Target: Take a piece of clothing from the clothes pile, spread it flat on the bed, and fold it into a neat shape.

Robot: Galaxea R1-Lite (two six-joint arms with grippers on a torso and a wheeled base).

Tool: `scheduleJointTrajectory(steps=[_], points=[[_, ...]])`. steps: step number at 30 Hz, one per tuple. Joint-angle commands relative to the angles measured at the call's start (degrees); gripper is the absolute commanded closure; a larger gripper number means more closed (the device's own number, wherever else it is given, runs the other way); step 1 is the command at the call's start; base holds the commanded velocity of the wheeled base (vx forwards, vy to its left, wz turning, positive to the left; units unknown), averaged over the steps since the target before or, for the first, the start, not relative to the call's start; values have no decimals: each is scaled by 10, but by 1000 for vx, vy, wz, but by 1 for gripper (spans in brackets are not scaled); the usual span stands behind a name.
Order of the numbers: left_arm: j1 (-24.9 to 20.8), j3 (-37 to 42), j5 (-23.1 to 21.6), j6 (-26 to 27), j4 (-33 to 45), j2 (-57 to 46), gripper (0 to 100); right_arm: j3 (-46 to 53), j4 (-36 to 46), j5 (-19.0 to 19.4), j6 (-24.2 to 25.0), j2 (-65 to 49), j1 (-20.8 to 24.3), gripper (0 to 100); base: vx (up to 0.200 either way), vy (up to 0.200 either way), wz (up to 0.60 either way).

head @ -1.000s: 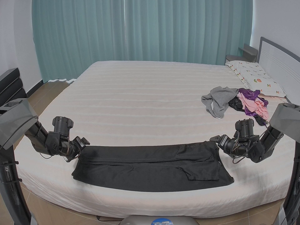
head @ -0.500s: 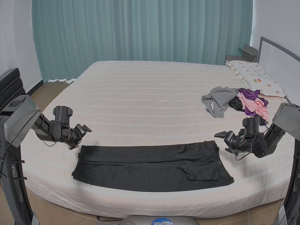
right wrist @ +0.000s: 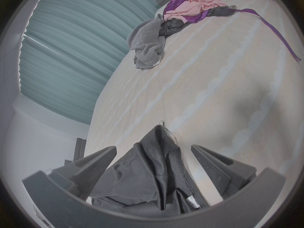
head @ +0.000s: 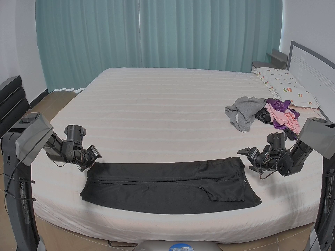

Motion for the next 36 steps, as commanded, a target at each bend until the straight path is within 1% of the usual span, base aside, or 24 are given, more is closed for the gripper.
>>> scheduleJointTrajectory(steps=[1,4,9,14,17,18,19,20,21,32,36], points=[[0,2,5,0,-1,8,100,-15,0,-1,0,18,5,0,0,0,0],[6,4,15,-1,-1,8,100,-25,0,-4,0,30,7,0,0,0,0],[27,-2,15,-8,-3,5,100,-45,0,-6,0,46,16,0,0,0,0],[28,-3,15,-23,-20,8,100,-52,-1,-9,-3,56,18,0,0,0,0],[27,-3,16,-22,-32,8,100,-68,0,-21,-4,68,19,0,0,0,0],[27,-2,16,-22,-32,8,100,-77,-1,-31,-4,75,21,100,0,0,0],[27,-2,16,-22,-32,8,100,-77,-1,-31,-4,75,21,100,0,0,0],[27,-2,16,-23,-32,9,100,-83,-1,-47,-5,82,23,100,0,0,0],[27,-2,16,-23,-32,9,100,-84,-1,-51,-5,82,23,100,0,0,0],[26,-3,16,-23,-32,12,100,-88,-2,-55,-2,80,5,100,0,0,0],[26,-15,15,-23,-32,19,100,-88,-3,-55,-1,78,0,100,0,0,0]])
